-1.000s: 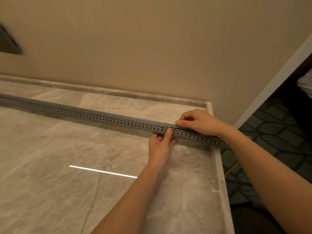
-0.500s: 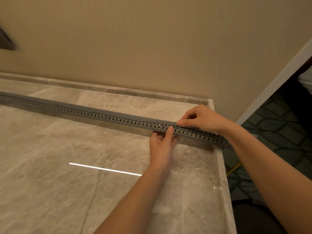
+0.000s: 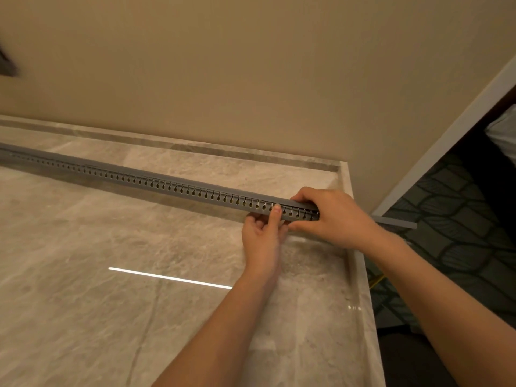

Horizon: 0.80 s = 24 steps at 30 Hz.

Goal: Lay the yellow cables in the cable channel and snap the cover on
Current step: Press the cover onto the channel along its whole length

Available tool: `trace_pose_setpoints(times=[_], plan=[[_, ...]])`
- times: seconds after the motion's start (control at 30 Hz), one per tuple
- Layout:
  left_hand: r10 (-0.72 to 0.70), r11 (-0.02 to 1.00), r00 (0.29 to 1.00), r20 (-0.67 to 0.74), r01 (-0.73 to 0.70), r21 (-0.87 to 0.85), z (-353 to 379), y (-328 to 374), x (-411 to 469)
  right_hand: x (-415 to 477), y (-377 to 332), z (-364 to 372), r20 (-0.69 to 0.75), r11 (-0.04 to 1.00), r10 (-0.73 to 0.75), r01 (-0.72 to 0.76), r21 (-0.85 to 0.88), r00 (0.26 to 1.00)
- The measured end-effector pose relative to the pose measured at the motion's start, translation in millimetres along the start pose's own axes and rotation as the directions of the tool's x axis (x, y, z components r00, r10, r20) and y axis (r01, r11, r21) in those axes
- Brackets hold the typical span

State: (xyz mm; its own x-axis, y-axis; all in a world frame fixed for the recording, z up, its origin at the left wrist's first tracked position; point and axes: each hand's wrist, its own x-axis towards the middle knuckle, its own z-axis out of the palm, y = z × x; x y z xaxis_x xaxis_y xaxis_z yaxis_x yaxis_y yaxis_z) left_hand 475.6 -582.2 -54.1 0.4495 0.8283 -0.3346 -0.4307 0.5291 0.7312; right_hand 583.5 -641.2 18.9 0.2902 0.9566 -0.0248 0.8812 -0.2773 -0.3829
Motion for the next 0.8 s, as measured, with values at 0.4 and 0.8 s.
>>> trace_pose_setpoints(times=[0.4,0.8], plan=[[0.025,1.0,1.0,0.011,-0.025,-0.019,-2.1,-2.7,1.0,-4.5,-6.8,18.3,-0.213,0.967,-0.042,-0.013,-0.253,0.976],[0.014,0.999,1.0,-0.022,-0.015,-0.038,3.2,0.5,-1.6,-1.2,-4.5,15.9,-0.185,0.975,-0.019,-0.022,-0.22,0.983]])
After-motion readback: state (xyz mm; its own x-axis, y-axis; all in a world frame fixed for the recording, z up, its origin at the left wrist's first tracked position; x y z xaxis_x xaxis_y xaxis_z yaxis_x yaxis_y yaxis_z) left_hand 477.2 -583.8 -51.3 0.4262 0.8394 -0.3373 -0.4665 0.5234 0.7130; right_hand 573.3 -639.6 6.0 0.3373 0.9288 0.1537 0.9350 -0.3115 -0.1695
